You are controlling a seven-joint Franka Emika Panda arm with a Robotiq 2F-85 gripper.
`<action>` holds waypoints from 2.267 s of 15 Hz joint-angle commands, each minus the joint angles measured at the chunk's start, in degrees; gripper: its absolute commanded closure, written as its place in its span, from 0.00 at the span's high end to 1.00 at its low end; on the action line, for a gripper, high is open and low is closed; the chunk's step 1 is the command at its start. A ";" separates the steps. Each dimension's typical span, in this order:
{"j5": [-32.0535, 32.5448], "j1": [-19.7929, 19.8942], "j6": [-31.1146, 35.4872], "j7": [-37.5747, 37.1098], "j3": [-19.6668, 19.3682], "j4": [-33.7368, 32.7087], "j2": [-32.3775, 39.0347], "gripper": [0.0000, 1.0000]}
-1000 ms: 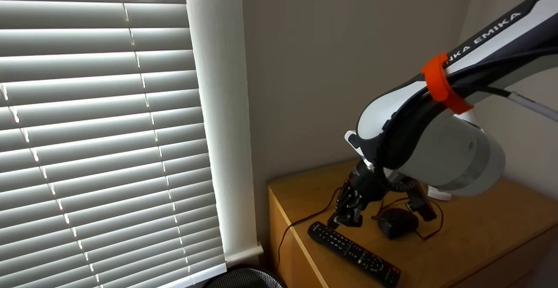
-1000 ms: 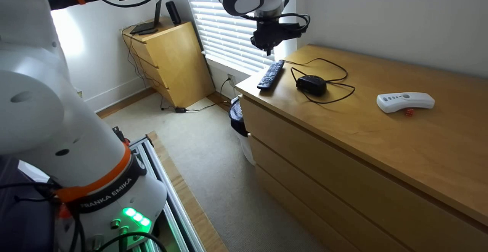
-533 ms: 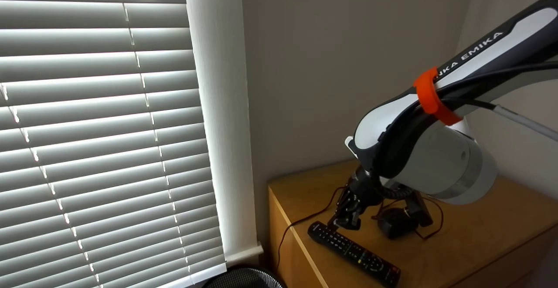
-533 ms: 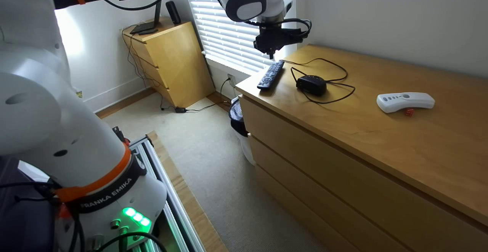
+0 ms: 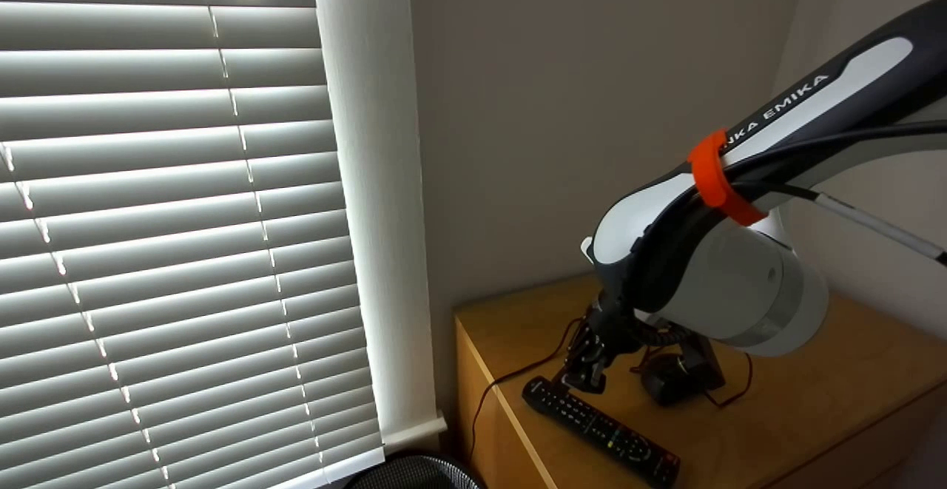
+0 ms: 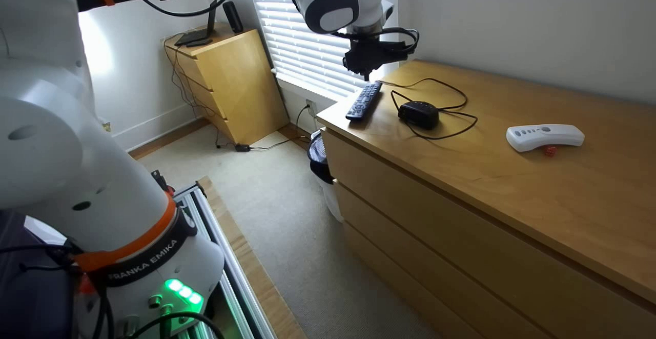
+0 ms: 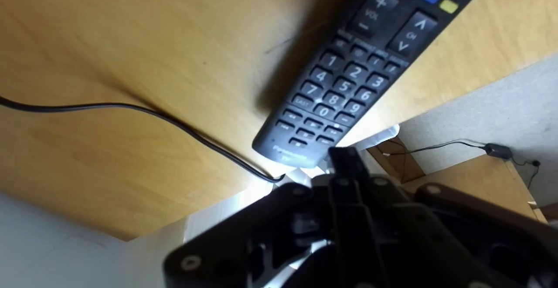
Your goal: Press a button on the black remote
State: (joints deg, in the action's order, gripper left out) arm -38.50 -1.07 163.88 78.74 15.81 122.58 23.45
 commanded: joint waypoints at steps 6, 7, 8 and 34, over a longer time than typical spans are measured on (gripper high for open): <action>-0.21 -1.33 4.05 -0.57 0.59 -1.56 2.70 0.00; -0.01 -1.54 4.39 -0.66 0.39 -1.56 2.83 0.00; -0.05 -1.56 4.59 -0.63 0.38 -1.58 2.96 0.00; 0.59 -3.44 7.29 -1.10 -1.44 -1.94 4.60 0.00</action>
State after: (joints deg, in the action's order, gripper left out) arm -38.44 -3.39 169.59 78.65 15.17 121.38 26.84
